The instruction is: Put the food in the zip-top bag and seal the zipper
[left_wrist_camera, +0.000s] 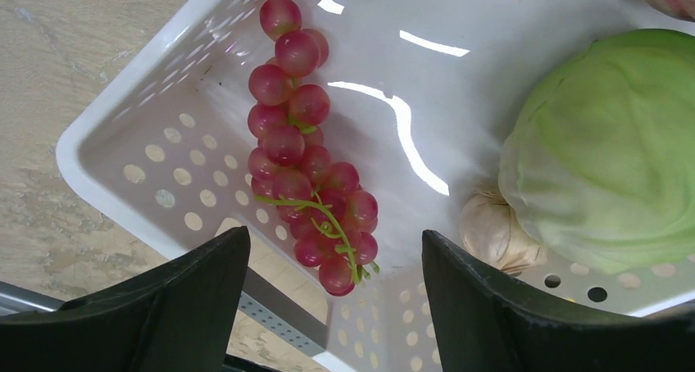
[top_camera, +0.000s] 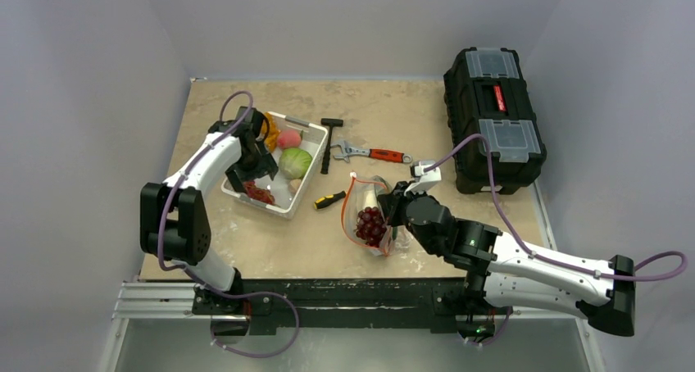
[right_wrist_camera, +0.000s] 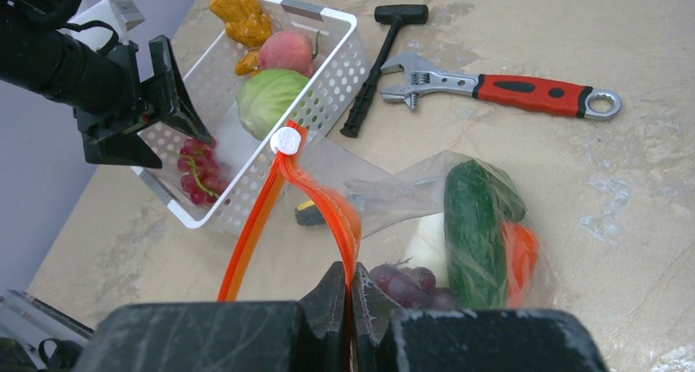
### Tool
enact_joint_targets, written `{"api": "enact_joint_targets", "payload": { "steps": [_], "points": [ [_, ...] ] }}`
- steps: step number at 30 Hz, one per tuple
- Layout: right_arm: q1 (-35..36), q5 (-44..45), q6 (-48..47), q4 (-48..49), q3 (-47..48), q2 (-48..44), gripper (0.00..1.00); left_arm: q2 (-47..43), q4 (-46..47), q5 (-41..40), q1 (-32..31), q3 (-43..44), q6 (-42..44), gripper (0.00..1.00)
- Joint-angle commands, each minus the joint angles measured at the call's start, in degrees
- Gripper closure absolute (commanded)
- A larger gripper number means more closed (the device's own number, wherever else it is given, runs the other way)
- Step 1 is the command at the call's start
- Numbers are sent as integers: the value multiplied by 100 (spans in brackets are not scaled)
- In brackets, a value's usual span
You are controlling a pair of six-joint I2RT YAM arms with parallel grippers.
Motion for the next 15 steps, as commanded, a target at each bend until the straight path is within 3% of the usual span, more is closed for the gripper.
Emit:
{"api": "enact_joint_targets", "payload": {
  "steps": [1,6,15],
  "points": [
    [10,17,-25,197,180,-100,100,-5,-86,-275,38,218,-194,25],
    [8,-9,-20,184,170,-169,100,258,-131,-274,38,280,-268,31],
    [8,-82,75,153,126,-218,100,883,-221,-316,38,583,-263,31]
  ]
}}
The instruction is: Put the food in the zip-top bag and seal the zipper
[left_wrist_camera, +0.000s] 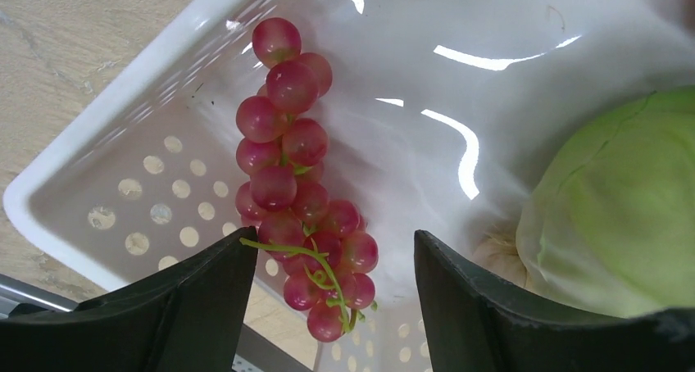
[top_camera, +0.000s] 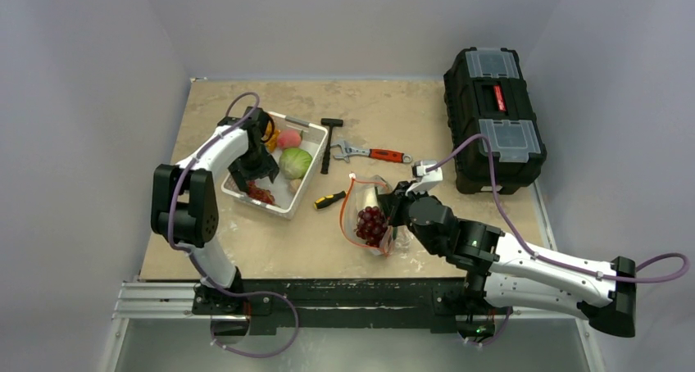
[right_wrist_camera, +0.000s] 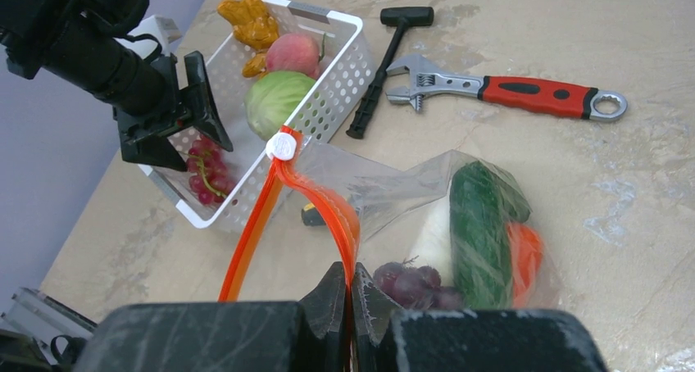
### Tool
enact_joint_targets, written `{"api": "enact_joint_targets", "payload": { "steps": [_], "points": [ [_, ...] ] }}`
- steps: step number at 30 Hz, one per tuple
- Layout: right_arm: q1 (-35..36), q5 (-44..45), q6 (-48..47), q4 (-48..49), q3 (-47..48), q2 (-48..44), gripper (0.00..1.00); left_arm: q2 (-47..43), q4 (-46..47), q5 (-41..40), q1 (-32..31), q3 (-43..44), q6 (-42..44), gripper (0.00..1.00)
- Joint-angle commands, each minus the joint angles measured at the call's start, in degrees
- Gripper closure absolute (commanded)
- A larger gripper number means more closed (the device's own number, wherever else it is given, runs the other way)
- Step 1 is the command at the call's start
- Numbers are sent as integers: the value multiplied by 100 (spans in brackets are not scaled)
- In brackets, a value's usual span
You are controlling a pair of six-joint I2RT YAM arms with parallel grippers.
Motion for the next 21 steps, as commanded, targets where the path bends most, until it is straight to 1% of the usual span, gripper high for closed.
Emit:
{"api": "enact_joint_targets", "payload": {
  "steps": [1,4,6,11,14,19,21],
  "points": [
    [8,-48,74,155,125,-133,100,201,-106,-204,34,326,-71,31],
    [9,-41,83,159,95,-161,100,355,-100,-172,46,343,-64,32],
    [15,-57,95,171,82,-175,100,493,-51,32,74,330,-33,34],
    [10,-65,97,150,91,-181,100,751,97,636,173,289,-2,42],
    [8,-58,103,137,79,-215,100,741,109,655,181,270,8,45],
    [8,-51,104,146,64,-222,100,510,110,519,183,323,174,57],
    [8,-49,109,153,62,-222,100,338,161,495,183,319,298,66]
  ]
}}
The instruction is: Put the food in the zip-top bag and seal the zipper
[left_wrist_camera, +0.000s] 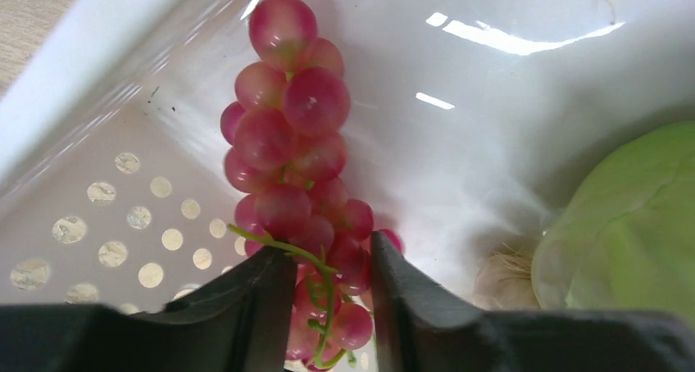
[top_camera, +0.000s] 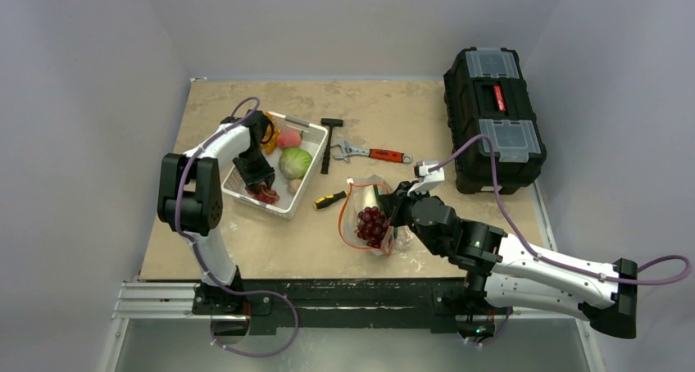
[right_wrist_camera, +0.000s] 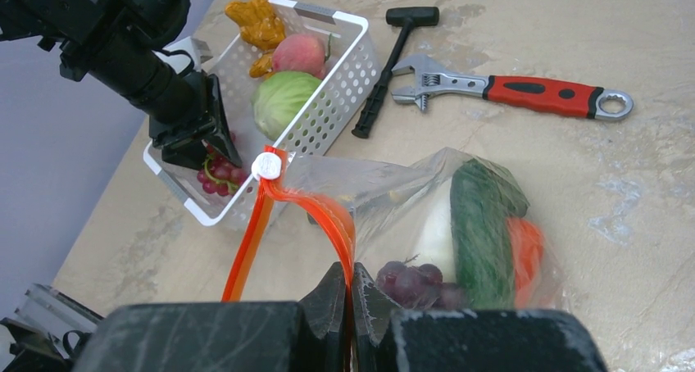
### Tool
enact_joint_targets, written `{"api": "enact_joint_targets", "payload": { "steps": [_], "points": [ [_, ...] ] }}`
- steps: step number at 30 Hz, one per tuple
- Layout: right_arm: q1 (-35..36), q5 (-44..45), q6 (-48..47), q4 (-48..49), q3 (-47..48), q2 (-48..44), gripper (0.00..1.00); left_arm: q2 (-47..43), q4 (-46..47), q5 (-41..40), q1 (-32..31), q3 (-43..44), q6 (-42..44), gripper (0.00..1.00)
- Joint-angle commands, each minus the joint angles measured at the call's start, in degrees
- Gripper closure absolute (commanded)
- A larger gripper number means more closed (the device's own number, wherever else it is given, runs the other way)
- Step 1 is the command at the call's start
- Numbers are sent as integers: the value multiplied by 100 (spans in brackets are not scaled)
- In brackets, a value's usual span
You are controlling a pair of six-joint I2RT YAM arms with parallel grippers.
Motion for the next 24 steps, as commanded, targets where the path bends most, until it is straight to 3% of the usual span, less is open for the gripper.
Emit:
{"api": "enact_joint_targets", "payload": {
  "steps": [1,4,7,13,18,24],
  "points": [
    [7,47,64,189,65,-98,100,-450,293,16,18,145,279,72],
    [8,49,48,198,84,-73,100,-703,345,-15,17,123,428,89],
    [10,51,39,237,99,-24,100,-913,404,22,17,113,563,99],
    [8,11,37,269,139,122,100,-1575,772,431,-23,-63,1075,100],
    [8,-16,20,328,196,211,100,-2402,1569,1787,-83,-495,1783,100],
    [7,-14,9,356,274,328,100,-3325,2675,4140,-294,-1060,2526,100]
  ]
}}
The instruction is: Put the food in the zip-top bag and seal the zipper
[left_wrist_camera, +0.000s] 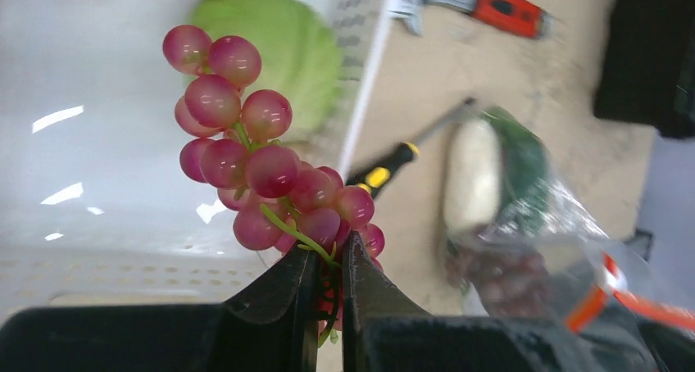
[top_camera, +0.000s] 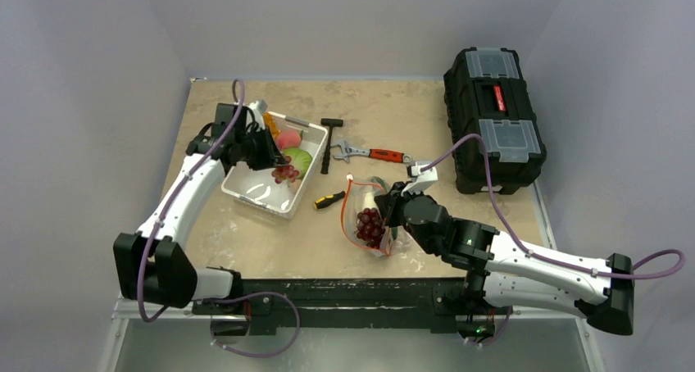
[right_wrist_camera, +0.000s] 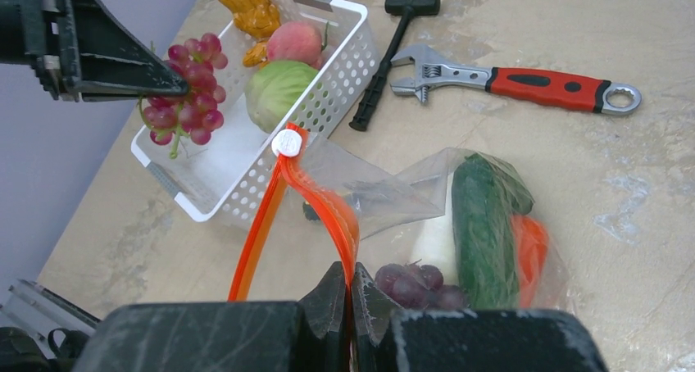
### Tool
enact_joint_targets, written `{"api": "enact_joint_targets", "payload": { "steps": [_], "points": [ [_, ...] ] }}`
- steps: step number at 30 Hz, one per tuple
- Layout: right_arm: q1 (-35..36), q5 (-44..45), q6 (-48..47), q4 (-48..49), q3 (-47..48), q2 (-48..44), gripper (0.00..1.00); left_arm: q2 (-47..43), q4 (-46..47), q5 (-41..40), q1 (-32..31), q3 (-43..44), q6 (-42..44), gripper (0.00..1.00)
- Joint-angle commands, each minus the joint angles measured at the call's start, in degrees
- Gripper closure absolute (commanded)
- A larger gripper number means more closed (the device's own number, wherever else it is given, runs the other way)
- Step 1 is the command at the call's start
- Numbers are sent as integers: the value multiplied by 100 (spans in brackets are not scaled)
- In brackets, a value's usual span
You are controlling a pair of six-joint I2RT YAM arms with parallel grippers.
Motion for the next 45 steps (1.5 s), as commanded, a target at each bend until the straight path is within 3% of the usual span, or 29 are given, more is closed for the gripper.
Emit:
{"api": "enact_joint_targets", "payload": {
  "steps": [1,10,19,26,32,41,45],
  "points": [
    [8,-10,25,266,278,59,100,-779,1319,2198,-298,-374,786,100],
    [8,-34,219,326,303,145,100,-1831,2098,3438,-1708,-779,1572,100],
    [8,-109,383,937,122,-91,100,-1056,1445,3816,-2665,-413,1946,100],
    [10,-284,342,1141,109,-81,100,-436,798,2976,-3083,-57,2079,100],
    [7,-400,400,1245,96,27,100,-358,867,2387,-3143,-50,1994,100],
    [3,-531,559,1375,110,112,100,-1475,962,1834,-3278,-360,2230,100],
    [8,-460,588,1245,258,178,100,-1470,102,1838,-3427,6,2160,100]
  ]
}}
